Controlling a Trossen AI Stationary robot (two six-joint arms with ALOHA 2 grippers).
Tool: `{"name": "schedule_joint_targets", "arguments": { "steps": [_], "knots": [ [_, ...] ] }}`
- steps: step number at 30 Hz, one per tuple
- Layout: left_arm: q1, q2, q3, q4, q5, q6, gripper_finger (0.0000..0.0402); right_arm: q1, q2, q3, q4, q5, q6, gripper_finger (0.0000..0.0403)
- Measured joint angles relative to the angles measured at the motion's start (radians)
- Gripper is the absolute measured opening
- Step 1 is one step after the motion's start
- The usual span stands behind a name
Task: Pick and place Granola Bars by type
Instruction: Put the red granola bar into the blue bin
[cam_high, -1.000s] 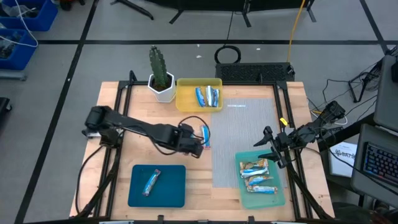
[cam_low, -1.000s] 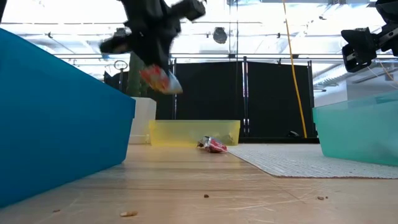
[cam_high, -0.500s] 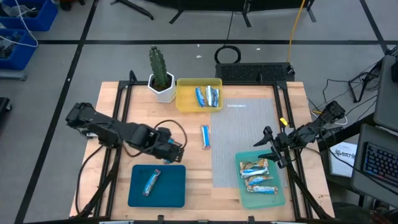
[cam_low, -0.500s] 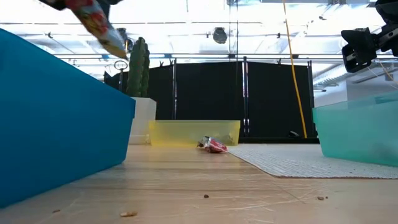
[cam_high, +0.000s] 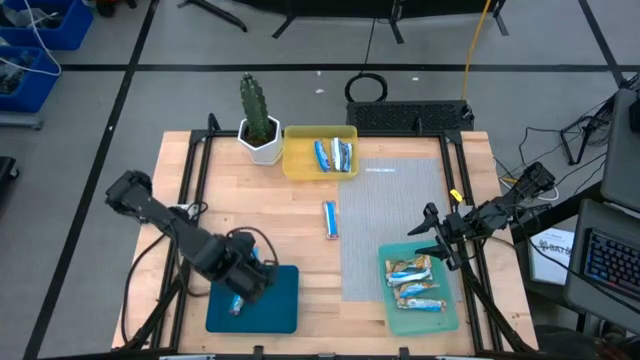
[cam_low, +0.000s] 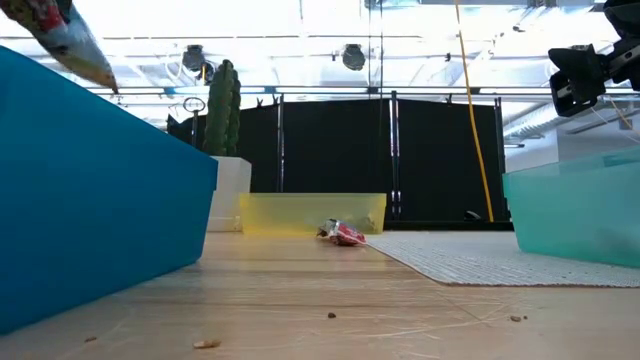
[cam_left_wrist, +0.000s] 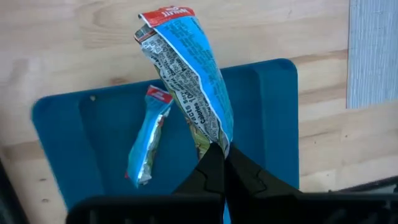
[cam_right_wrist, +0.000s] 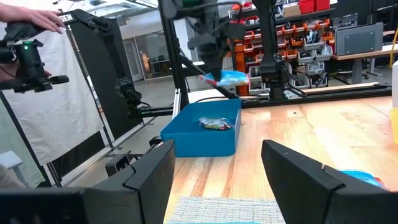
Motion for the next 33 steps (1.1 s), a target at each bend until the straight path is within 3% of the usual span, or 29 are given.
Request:
{"name": "schedule_joint_targets", "arguments": {
  "steps": [15,33],
  "knots": [
    [-0.083,0.195,0.000,0.119,0.051,-0.061,0.0000,0.000,0.000,0.000,0.000,0.000,0.000,0.0232],
    [-0.141,0.392,-0.007,0.127,0.086,-0.101,0.0000,0.000,0.000,0.000,0.000,0.000,0.000,0.0232]
  ]
}}
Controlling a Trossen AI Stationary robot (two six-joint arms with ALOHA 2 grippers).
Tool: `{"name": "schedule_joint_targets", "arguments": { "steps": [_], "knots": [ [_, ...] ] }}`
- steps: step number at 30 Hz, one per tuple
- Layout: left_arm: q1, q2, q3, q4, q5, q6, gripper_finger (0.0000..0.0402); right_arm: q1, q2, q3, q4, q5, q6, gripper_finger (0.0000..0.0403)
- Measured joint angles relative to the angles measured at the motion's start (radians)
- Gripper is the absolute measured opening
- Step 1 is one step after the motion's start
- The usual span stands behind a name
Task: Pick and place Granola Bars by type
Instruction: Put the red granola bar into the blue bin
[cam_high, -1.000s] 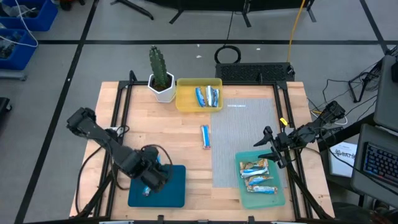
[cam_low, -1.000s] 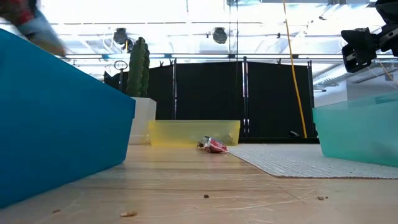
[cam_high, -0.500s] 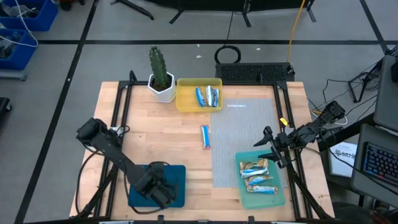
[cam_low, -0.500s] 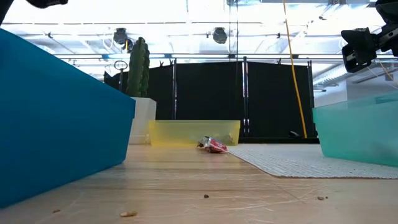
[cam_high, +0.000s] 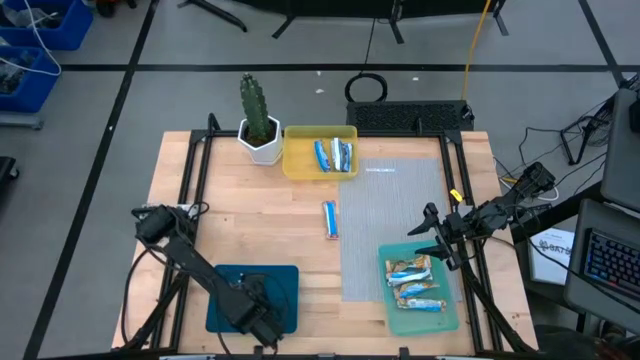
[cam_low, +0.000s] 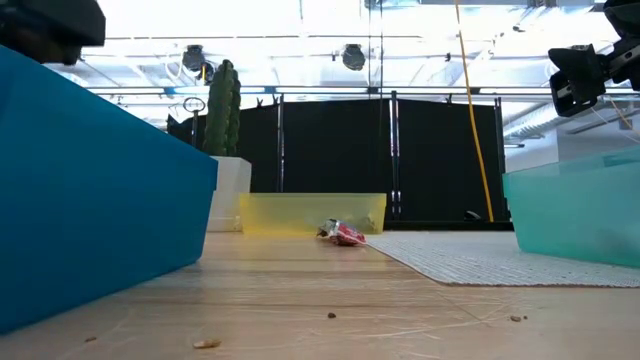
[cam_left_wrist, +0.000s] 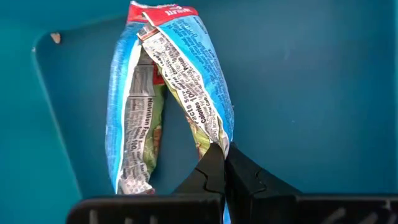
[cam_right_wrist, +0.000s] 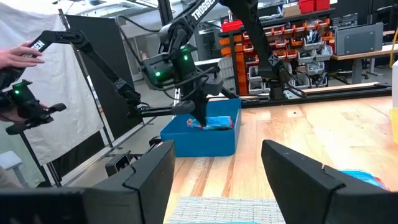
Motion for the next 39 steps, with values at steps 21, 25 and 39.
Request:
{"name": "schedule_joint_targets", "arguments": {
  "steps": [21,25,39],
  "knots": [
    [0.002,0.022,-0.003,0.010,0.089,-0.026,0.0199,0.000,0.000,0.000,0.000,0.000,0.000,0.0230],
    [0.006,0.022,-0.003,0.009,0.101,-0.047,0.0270,0.000,0.000,0.000,0.000,0.000,0.000,0.0229],
    [0.105,-0.185,-0.003,-0.135,-0.029,-0.055,0.0386,0.000,0.000,0.000,0.000,0.000,0.000,0.0232]
  ]
}}
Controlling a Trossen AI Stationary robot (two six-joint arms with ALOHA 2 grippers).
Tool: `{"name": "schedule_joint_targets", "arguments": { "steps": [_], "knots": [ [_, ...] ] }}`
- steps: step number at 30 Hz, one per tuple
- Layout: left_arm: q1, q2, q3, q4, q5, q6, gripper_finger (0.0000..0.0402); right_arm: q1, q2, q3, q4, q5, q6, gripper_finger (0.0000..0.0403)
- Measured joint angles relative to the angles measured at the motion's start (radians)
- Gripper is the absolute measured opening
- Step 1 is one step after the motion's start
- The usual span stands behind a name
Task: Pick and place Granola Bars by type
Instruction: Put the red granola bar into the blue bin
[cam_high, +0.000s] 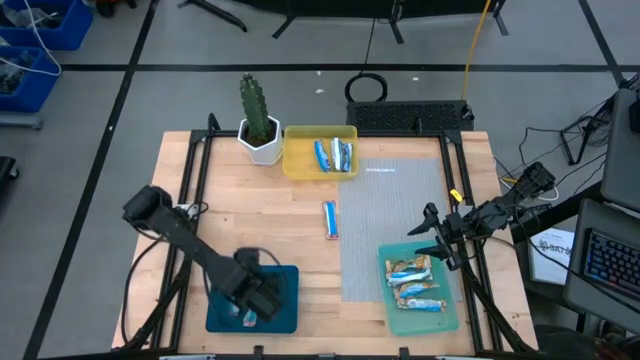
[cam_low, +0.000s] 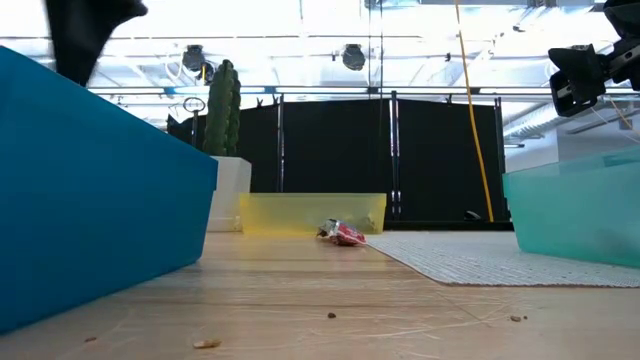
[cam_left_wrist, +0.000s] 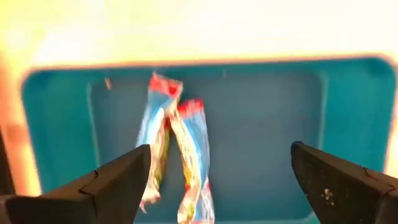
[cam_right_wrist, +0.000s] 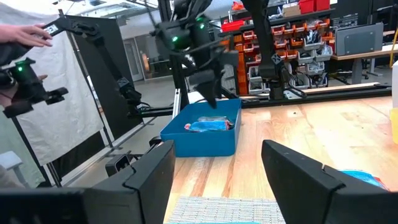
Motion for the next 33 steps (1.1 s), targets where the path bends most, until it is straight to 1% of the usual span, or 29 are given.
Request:
{"name": "schedule_joint_targets", "arguments": {
  "steps": [4,8,12,17,21,23,26,28,33],
  "knots": [
    [0.073,-0.052,0.000,-0.012,-0.051,0.084,0.0377,0.000,0.000,0.000,0.000,0.000,0.000,0.0232],
    [0.163,-0.077,0.000,-0.011,-0.130,0.163,0.0366,0.000,0.000,0.000,0.000,0.000,0.000,0.0228],
    [0.264,-0.080,0.000,0.006,-0.172,0.207,0.0358,0.000,0.000,0.000,0.000,0.000,0.000,0.0227],
    [0.384,-0.052,0.009,0.077,-0.200,0.272,0.0363,0.000,0.000,0.000,0.000,0.000,0.000,0.0231],
    [0.449,0.009,0.068,0.082,-0.199,0.372,0.0364,0.000,0.000,0.000,0.000,0.000,0.000,0.0229],
    [0.467,0.048,0.113,0.082,-0.179,0.399,0.0365,0.000,0.000,0.000,0.000,0.000,0.000,0.0227],
    [0.488,0.111,0.193,0.082,-0.147,0.458,0.0365,0.000,0.000,0.000,0.000,0.000,0.000,0.0228],
    [0.501,0.152,0.252,0.082,-0.143,0.500,0.0365,0.000,0.000,0.000,0.000,0.000,0.000,0.0230],
    [0.535,0.259,0.391,0.075,-0.146,0.537,0.0365,0.000,0.000,0.000,0.000,0.000,0.000,0.0232]
  ]
}}
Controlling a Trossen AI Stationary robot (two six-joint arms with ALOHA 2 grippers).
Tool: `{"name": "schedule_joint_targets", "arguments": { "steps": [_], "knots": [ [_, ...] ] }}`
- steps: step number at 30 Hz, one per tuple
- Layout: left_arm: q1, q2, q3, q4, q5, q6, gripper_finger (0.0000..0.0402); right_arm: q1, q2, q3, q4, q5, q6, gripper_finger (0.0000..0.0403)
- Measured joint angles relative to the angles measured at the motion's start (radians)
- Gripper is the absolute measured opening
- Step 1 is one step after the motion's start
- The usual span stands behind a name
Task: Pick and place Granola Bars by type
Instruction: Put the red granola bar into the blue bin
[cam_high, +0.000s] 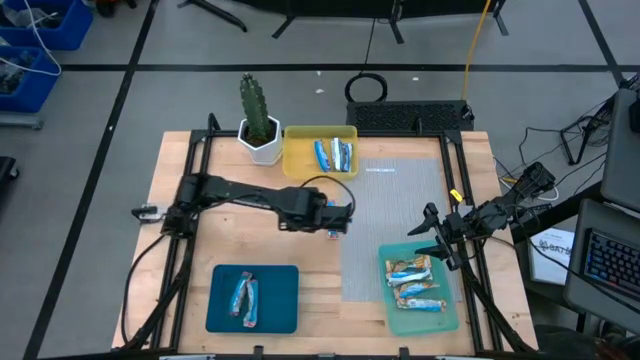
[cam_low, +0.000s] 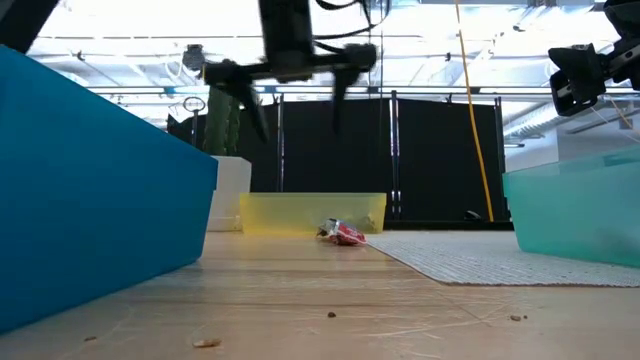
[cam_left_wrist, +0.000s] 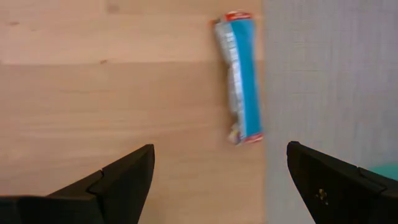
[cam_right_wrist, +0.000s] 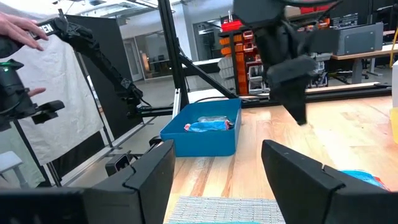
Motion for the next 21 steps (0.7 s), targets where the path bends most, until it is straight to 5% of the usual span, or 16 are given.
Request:
{"name": "schedule_joint_targets", "arguments": {
  "steps": [7,21],
  "knots": [
    [0.048,0.109,0.110,0.009,-0.001,0.017,0.0365,0.000,0.000,0.000,0.000,0.000,0.000,0.0229],
    [0.058,0.178,0.079,0.112,-0.008,0.012,0.0365,0.000,0.000,0.000,0.000,0.000,0.000,0.0228]
  ]
}}
